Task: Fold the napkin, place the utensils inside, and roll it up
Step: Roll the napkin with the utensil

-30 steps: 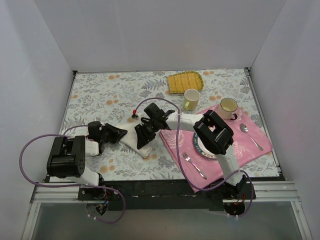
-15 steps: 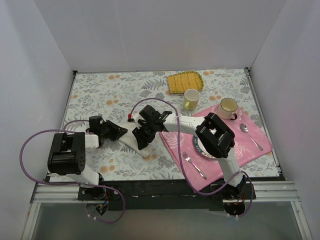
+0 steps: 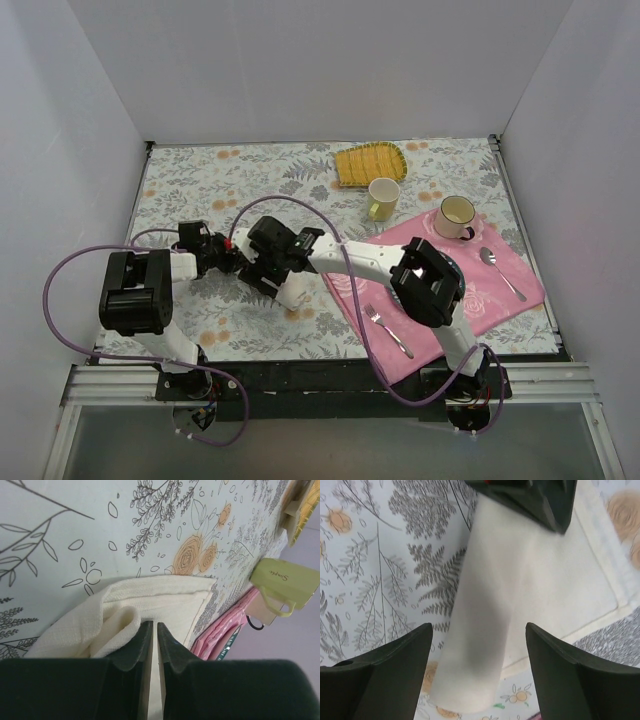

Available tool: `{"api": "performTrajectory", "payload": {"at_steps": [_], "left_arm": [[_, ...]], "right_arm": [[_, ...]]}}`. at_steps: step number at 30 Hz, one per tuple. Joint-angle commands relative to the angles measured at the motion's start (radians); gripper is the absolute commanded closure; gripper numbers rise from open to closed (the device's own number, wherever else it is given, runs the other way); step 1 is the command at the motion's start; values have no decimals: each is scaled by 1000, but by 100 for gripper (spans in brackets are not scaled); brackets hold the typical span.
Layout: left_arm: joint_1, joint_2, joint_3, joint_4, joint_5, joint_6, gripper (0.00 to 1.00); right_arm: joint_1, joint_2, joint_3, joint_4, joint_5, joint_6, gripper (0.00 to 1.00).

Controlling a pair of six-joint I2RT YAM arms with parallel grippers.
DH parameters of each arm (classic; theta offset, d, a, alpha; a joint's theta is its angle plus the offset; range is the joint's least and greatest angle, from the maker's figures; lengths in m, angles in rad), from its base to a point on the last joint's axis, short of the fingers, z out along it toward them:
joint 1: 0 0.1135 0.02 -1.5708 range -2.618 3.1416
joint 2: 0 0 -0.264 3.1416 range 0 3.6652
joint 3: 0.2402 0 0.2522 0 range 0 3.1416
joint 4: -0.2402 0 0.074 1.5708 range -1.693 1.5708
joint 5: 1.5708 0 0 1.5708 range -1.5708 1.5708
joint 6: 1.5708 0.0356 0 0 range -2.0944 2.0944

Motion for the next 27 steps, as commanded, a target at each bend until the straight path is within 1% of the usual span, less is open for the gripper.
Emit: {"api": "performTrajectory", "payload": {"at_steps": [1, 2, 6, 7, 8, 11, 16, 21, 27], "left_arm": [[0, 55, 7, -145, -75, 68, 91], [0, 55, 10, -148, -75, 71, 91], [0, 69, 27, -168, -76, 78, 92], [0, 67, 30, -173, -75, 79, 92], [0, 69, 32, -171, -73, 81, 92], [0, 72, 32, -173, -73, 79, 92], [0, 76, 30, -173, -70, 84, 92], [0, 81, 32, -173, -71, 91, 93], [0, 89, 48, -173, -70, 96, 93]], "right_arm": [[69, 67, 103, 47, 149, -109, 17], [79, 77, 115, 67, 191, -129, 17], [112, 135, 145, 81, 275, -143, 18], [119, 137, 139, 92, 299, -146, 19], [125, 138, 131, 103, 357, -150, 20], [143, 135, 82, 155, 434, -172, 21], [149, 160, 56, 156, 525, -170, 22], [146, 155, 13, 161, 555, -170, 23], [140, 147, -30, 159, 519, -129, 33]]}}
